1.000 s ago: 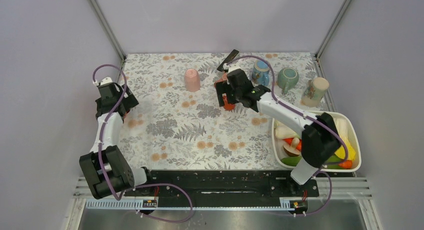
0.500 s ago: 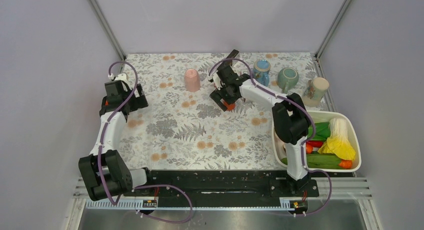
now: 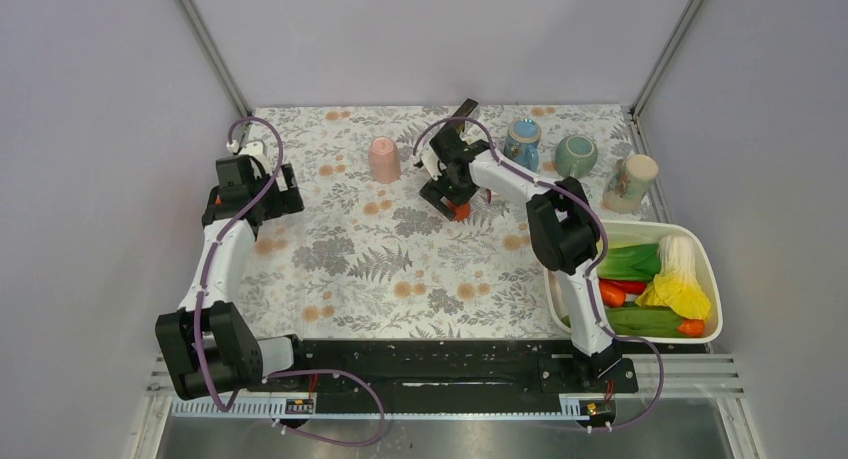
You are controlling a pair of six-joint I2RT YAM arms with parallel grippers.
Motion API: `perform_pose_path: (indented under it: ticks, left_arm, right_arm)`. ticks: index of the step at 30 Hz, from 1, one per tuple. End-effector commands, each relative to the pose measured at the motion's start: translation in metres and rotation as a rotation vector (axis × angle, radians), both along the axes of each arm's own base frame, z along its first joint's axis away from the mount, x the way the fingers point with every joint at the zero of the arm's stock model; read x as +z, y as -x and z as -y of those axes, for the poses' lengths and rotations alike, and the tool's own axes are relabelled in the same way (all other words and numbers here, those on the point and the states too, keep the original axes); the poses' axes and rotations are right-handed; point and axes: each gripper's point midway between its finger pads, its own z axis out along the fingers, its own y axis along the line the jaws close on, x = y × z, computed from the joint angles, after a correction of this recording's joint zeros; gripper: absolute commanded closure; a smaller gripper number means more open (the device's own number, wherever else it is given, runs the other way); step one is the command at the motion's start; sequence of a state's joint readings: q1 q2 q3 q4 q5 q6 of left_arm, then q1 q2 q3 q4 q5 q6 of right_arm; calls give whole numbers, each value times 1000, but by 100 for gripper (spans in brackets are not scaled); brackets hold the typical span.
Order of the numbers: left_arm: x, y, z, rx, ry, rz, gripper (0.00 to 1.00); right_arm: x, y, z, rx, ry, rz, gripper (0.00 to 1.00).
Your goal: Turn the mug right side up
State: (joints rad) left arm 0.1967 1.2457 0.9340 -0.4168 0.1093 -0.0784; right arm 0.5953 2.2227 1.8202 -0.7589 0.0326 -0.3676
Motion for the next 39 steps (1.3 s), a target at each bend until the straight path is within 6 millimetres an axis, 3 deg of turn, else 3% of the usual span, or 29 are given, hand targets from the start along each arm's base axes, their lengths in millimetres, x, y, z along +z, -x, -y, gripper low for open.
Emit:
perform_pose_path:
  ticks: [1, 5, 11, 13, 16, 19, 23, 28, 34, 39]
  left_arm:
    - [23, -12, -1, -3, -18, 77, 4]
    - [25, -9, 5, -27, -31, 80, 5]
    - [38, -5, 24, -119, -42, 101, 7]
    - [45, -2, 45, -210, -8, 109, 8]
    - [61, 7, 88, -436, 69, 144, 12]
    - [81, 24, 133, -663, 172, 156, 22]
    - [113, 48, 181, -884, 265, 152, 30]
    - [162, 83, 230, -1079, 323, 255, 18]
    - [216, 106, 265, -1166, 366, 440, 17]
    - [221, 116, 291, -1242, 290, 496, 18]
  right_arm:
    - [5, -7, 1, 3, 3, -8, 12]
    - [7, -1, -3, 19, -22, -30, 51]
    - [27, 25, -12, 51, -127, -78, 81]
    - [43, 36, -15, 39, -184, -83, 83]
    - [82, 54, -29, 16, -349, -76, 87]
    - [146, 73, -49, 5, -591, -42, 98]
    - [224, 94, -70, -76, -952, -18, 100]
    - [304, 120, -81, -94, -1360, -47, 100]
    - [353, 145, -67, -113, -1634, -7, 100]
    - [379, 165, -49, -132, -1730, 49, 100]
